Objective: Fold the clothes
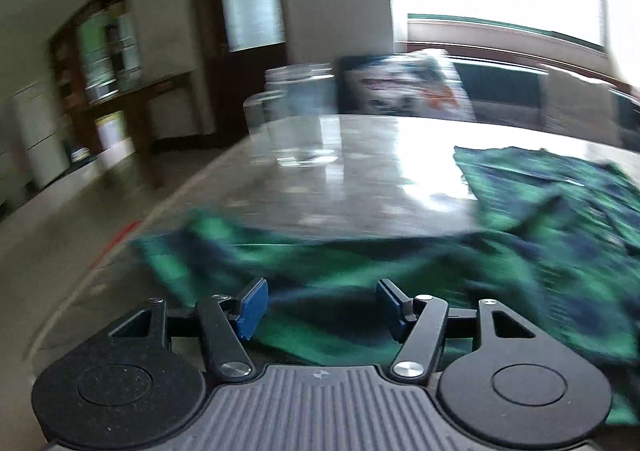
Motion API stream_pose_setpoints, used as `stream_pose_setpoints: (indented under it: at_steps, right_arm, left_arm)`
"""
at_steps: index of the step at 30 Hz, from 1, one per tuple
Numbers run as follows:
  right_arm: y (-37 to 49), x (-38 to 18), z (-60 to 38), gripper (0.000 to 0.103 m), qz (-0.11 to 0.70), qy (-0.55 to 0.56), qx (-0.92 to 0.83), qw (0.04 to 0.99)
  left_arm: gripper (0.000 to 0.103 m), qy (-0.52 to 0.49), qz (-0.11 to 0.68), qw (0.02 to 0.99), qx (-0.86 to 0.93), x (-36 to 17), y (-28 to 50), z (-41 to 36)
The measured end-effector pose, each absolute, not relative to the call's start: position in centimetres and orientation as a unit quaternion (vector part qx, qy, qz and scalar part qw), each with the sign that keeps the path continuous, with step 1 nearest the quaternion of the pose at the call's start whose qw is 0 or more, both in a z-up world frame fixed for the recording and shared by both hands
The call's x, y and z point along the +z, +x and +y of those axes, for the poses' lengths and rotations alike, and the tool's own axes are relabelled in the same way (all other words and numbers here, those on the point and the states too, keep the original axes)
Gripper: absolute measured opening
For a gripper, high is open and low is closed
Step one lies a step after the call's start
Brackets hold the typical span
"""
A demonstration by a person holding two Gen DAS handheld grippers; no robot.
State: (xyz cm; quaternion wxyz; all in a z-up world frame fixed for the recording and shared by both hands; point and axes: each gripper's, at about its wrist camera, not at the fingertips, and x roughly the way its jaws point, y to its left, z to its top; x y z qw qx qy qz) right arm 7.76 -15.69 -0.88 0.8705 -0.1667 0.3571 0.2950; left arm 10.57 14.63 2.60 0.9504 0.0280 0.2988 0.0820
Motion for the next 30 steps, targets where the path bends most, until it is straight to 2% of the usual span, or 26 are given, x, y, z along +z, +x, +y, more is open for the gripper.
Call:
stream_pose_setpoints:
  at_steps: [8, 16, 18, 19, 21, 22, 23, 30]
  right_arm:
    - [8.4, -0.9, -14.0, 0.042, 0.357, -0.156, 0.309, 0.868]
    - [8.8, -1.2, -13.5, 0.042, 0.364, -0.148, 0.316, 0.864]
    - [8.8, -1.3, -13.5, 0.042, 0.365, -0.148, 0.316, 0.863]
    - [8.8, -1.3, -13.5, 0.042, 0.367, -0.147, 0.316, 0.863]
    - [8.9, -1.4, -13.5, 0.042, 0.369, -0.146, 0.316, 0.862]
    - [9.0, -1.5, -13.4, 0.042, 0.370, -0.145, 0.316, 0.862]
    - [9.0, -1.5, -13.4, 0.042, 0.371, -0.144, 0.315, 0.862]
    - [9.2, -1.7, -13.5, 0.043, 0.373, -0.136, 0.317, 0.861]
  left_arm:
    - [0.063, -0.038, 0.313, 0.926, 0.210, 1.9, 14.8, 24.1]
    - [0.060, -0.082, 0.334, 0.908, 0.240, 0.6, 17.5, 29.0]
    - [0.055, -0.088, 0.336, 0.906, 0.241, 0.3, 17.9, 29.7]
    - [0.049, -0.091, 0.337, 0.906, 0.240, 0.2, 17.9, 30.0]
    - [0.032, -0.090, 0.334, 0.908, 0.237, 0.1, 18.2, 30.3]
    - [0.017, -0.088, 0.333, 0.909, 0.236, 0.1, 18.4, 30.5]
    - [0.012, -0.086, 0.332, 0.909, 0.237, 0.1, 18.6, 30.7]
    - [0.009, -0.099, 0.313, 0.909, 0.258, -0.2, 18.8, 31.0]
